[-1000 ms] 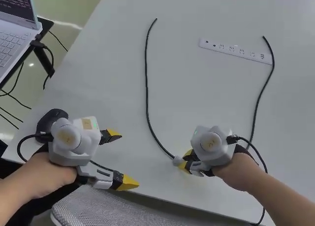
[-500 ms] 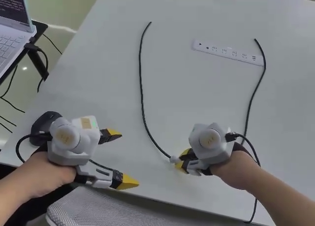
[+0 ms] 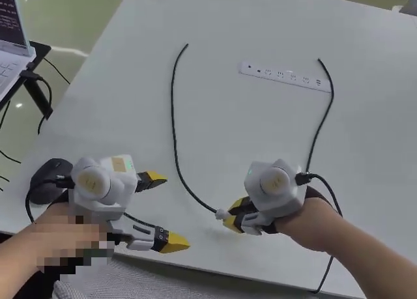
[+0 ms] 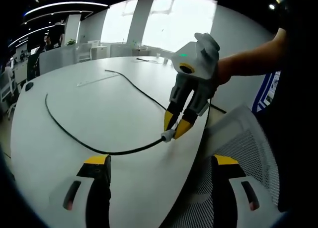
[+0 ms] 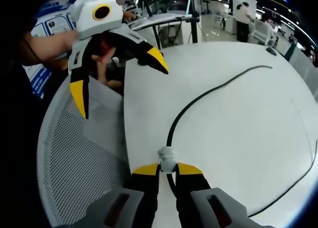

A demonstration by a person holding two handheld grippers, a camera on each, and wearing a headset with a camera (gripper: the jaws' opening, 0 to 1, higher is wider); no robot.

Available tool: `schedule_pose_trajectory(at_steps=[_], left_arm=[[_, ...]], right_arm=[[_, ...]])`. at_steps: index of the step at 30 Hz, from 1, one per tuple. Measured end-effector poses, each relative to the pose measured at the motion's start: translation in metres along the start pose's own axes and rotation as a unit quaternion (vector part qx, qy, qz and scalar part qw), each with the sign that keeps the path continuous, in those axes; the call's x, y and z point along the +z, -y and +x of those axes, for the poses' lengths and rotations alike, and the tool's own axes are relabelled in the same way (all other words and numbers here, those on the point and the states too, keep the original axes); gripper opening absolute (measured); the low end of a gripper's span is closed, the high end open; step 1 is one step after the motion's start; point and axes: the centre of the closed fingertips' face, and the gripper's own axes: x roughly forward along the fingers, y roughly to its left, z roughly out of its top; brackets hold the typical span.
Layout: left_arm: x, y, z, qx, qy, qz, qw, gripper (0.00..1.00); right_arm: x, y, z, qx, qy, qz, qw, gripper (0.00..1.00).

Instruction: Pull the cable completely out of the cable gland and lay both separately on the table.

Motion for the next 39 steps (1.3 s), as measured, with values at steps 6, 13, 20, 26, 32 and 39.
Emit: schedule_pose_trajectory(at_steps=[6, 13, 20, 26, 32, 39], left_arm=[[0.013, 0.012, 0.007, -0.02, 0.006, 0.005, 0.9998, 0.8], [0.026, 0.023, 0.017, -0.043, 0.02, 0.003, 0.9989, 0.77], [0.027, 0.031, 0.027, -0.061, 0.013, 0.016, 0.9979, 0.72], [0.028, 0.034, 0.032, -0.073, 0.014, 0.018, 0.9971, 0.67], [0.032, 0.037, 0.037, -0.082, 0.022, 0.014, 0.9963, 0.61], [0.034, 0.041, 0.039, -0.096, 0.028, 0.017, 0.9948, 0.52]], right_arm=[[0.006, -0.01, -0.014, 0.009, 0.0, -0.01, 0.9999, 0.06], [0.01, -0.016, -0.029, 0.015, 0.006, -0.021, 0.9997, 0.06], [0.021, -0.023, -0.042, 0.018, 0.018, -0.039, 0.9989, 0.06], [0.027, -0.027, -0.047, 0.016, 0.019, -0.066, 0.9975, 0.06], [0.029, -0.034, -0.05, 0.019, 0.012, -0.099, 0.9948, 0.06], [0.03, -0.036, -0.053, 0.023, 0.016, -0.117, 0.9927, 0.06]])
